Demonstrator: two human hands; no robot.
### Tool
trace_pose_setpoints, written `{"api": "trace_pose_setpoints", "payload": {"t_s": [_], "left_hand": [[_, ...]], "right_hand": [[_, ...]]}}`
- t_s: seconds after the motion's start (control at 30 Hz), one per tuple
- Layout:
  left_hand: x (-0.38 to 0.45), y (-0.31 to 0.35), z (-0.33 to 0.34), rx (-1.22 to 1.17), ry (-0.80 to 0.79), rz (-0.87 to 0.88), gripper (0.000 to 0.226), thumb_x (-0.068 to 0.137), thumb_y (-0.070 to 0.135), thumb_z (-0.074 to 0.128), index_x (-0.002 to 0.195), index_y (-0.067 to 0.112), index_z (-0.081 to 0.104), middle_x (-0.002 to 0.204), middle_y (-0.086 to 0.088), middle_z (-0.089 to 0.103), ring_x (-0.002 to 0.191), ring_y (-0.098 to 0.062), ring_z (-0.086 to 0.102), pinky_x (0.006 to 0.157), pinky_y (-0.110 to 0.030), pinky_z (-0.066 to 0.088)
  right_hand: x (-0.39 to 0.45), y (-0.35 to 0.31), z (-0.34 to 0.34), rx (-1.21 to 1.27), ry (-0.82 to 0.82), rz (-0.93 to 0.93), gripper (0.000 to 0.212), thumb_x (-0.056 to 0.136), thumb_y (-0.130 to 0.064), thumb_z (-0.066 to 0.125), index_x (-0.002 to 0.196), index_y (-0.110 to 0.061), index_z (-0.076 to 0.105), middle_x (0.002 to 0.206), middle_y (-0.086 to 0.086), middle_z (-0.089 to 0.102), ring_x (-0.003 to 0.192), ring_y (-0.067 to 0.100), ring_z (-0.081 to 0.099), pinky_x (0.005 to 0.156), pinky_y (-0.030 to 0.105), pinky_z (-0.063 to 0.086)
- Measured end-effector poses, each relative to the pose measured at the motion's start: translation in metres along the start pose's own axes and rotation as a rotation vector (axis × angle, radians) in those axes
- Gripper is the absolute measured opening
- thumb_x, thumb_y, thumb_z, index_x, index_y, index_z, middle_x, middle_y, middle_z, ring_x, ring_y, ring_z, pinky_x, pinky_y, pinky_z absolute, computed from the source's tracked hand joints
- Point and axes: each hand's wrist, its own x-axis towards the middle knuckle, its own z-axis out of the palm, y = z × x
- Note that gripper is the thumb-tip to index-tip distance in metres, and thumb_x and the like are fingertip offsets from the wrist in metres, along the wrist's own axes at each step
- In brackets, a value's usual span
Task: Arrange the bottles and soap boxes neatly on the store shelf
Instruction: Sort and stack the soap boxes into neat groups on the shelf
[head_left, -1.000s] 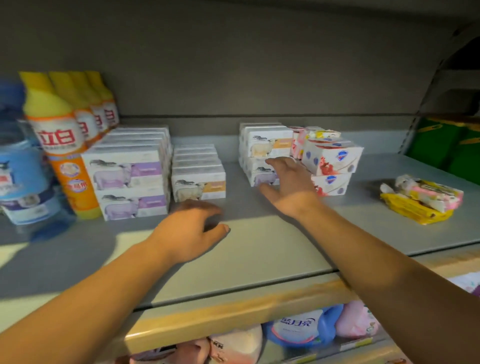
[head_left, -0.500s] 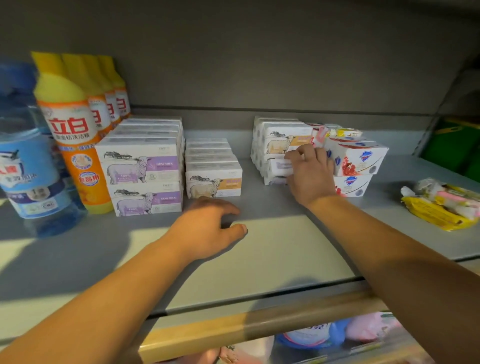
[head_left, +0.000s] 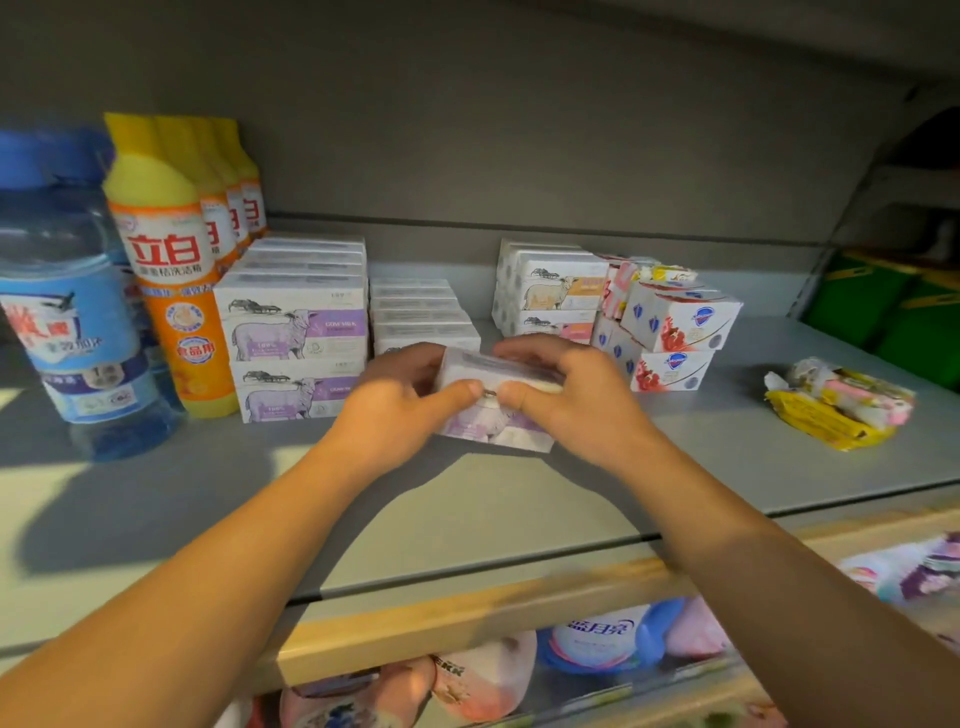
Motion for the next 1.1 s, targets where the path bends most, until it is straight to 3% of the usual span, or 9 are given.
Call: {"api": "trace_pose_setpoints", "payload": {"t_s": [0.1,0.2,0.33,0.43,0.53,0.67,0.77,0.83,1.1], "left_hand": [[0.002,-0.003,-0.002,-0.133,0.119,-0.130,0.029,0.089,0.027,0.069,0.101,0.002,0.069,0.098,-0.011,0.075,0.097,-0.028,0.069,0.084,-0.034,0.055],[0.003,-0.006,-0.001,-0.278,0.148,-0.284,0.034,0.090,0.032,0.069,0.103,0.001,0.068,0.101,-0.015,0.074,0.096,-0.030,0.071,0.089,-0.048,0.057],[0.003,-0.006,0.000,-0.517,0.127,-0.404,0.022,0.089,0.030,0.070,0.094,0.008,0.070,0.090,-0.009,0.077,0.081,-0.024,0.075,0.063,-0.038,0.061],[0.003,-0.009,-0.002,-0.527,0.104,-0.420,0.026,0.091,0.034,0.067,0.101,0.009,0.069,0.092,-0.009,0.077,0.081,-0.026,0.075,0.062,-0.035,0.060],[0.004,-0.009,-0.004,-0.535,0.086,-0.437,0.035,0.092,0.039,0.064,0.105,0.007,0.068,0.081,-0.011,0.075,0.067,-0.023,0.072,0.058,-0.031,0.056],[0.005,-0.007,-0.005,-0.535,0.017,-0.447,0.052,0.087,0.053,0.063,0.108,0.005,0.065,0.081,-0.021,0.073,0.057,-0.025,0.065,0.054,-0.029,0.055],[0.003,-0.006,-0.005,-0.506,0.008,-0.418,0.059,0.084,0.059,0.064,0.109,0.005,0.062,0.079,-0.022,0.073,0.058,-0.024,0.065,0.053,-0.029,0.054],[0.002,-0.005,-0.005,-0.490,0.020,-0.413,0.062,0.082,0.060,0.064,0.104,0.002,0.064,0.072,-0.020,0.071,0.054,-0.023,0.063,0.050,-0.027,0.053],[0.003,-0.006,-0.005,-0.487,0.038,-0.419,0.057,0.083,0.060,0.064,0.101,0.006,0.063,0.068,-0.018,0.069,0.050,-0.023,0.059,0.047,-0.026,0.051]], "right_hand": [[-0.009,0.004,0.007,0.319,0.158,0.174,0.041,0.088,-0.011,0.067,0.126,-0.026,0.061,0.118,-0.010,0.065,0.102,0.005,0.062,0.088,0.018,0.050],[-0.021,0.011,0.016,0.588,0.076,0.236,0.064,0.080,-0.008,0.067,0.138,-0.031,0.049,0.120,-0.009,0.066,0.101,0.012,0.068,0.081,0.022,0.054],[-0.026,0.019,0.016,0.553,-0.041,0.202,0.085,0.078,-0.002,0.071,0.146,-0.038,0.034,0.110,-0.018,0.070,0.103,0.014,0.068,0.076,0.024,0.056],[-0.025,0.023,0.015,0.562,-0.050,0.243,0.076,0.084,-0.001,0.072,0.145,-0.031,0.038,0.114,-0.016,0.069,0.100,0.013,0.069,0.074,0.024,0.056],[-0.022,0.023,0.017,0.612,0.011,0.329,0.059,0.086,-0.007,0.071,0.139,-0.019,0.047,0.123,0.001,0.063,0.085,0.016,0.072,0.068,0.025,0.057],[-0.016,0.025,0.018,0.665,0.085,0.452,0.034,0.091,-0.036,0.065,0.112,-0.009,0.062,0.087,0.012,0.067,0.055,0.018,0.064,0.049,0.026,0.053],[-0.014,0.025,0.016,0.610,0.080,0.506,0.062,0.074,-0.068,0.058,0.097,-0.011,0.065,0.059,0.012,0.063,0.050,0.020,0.059,0.047,0.027,0.049],[-0.012,0.025,0.016,0.576,0.073,0.536,0.071,0.069,-0.076,0.054,0.095,-0.011,0.066,0.054,0.011,0.059,0.048,0.020,0.056,0.048,0.029,0.047],[-0.012,0.022,0.018,0.533,0.078,0.549,0.055,0.083,-0.063,0.051,0.091,-0.011,0.066,0.057,0.010,0.060,0.048,0.019,0.056,0.046,0.028,0.045]]}}
